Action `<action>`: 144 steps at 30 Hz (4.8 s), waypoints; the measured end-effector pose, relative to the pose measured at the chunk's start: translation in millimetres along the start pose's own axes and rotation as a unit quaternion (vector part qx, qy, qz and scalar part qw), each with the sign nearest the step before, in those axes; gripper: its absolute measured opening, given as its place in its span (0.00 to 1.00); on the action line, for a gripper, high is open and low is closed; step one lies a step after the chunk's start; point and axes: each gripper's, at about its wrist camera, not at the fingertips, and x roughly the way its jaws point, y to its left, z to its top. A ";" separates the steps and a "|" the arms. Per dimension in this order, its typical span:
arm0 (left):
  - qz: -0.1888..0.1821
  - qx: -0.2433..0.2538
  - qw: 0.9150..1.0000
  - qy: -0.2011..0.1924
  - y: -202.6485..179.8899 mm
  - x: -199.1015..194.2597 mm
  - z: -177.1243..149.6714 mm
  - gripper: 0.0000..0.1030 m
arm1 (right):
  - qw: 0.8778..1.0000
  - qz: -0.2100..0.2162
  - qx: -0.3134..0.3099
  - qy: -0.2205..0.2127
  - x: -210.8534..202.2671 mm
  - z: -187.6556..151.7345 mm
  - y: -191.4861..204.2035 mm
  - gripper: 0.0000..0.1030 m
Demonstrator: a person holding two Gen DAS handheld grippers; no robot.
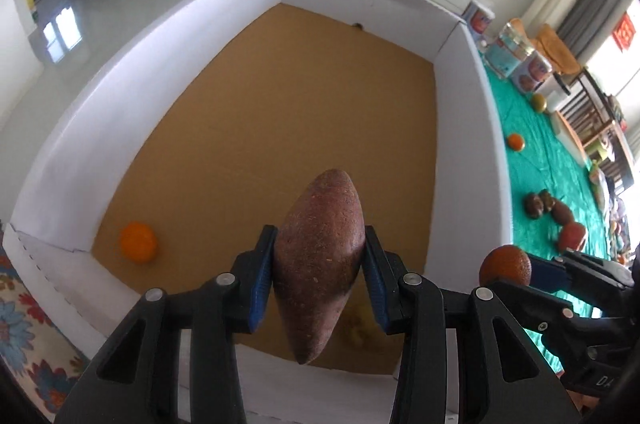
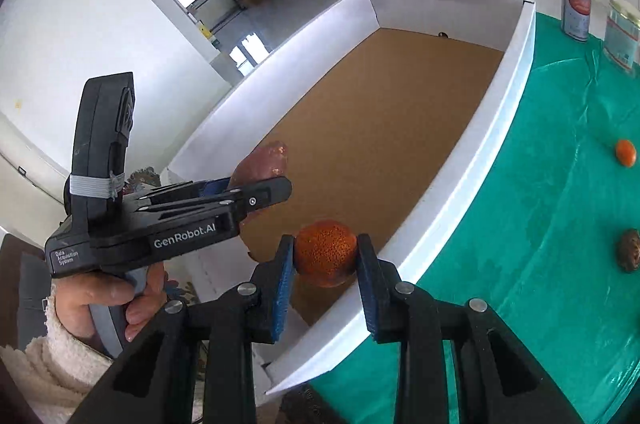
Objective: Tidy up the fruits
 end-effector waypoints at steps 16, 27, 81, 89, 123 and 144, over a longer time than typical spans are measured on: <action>-0.143 0.176 0.968 -0.111 -193.2 -58.9 -46.7 0.94 | 0.932 -0.283 0.128 -0.188 -163.3 -164.0 -148.8 0.89; -0.106 0.205 0.969 -0.084 -308.4 78.2 -81.1 0.93 | 0.848 -0.399 0.314 -0.153 -206.8 -235.3 -299.2 0.89; -0.027 0.224 0.972 -0.061 -314.6 120.8 -75.6 1.00 | 0.835 -0.430 0.319 -0.131 -204.1 -178.7 -412.9 1.00; -0.027 0.224 0.972 -0.061 -314.6 120.7 -75.7 1.00 | 0.835 -0.429 0.319 -0.131 -204.1 -178.6 -412.9 1.00; -0.027 0.224 0.972 -0.061 -314.5 120.8 -76.0 1.00 | 0.835 -0.429 0.319 -0.131 -204.2 -178.5 -412.9 1.00; -0.027 0.224 0.972 -0.061 -314.2 120.6 -75.6 1.00 | 0.834 -0.429 0.320 -0.131 -204.3 -178.5 -413.0 1.00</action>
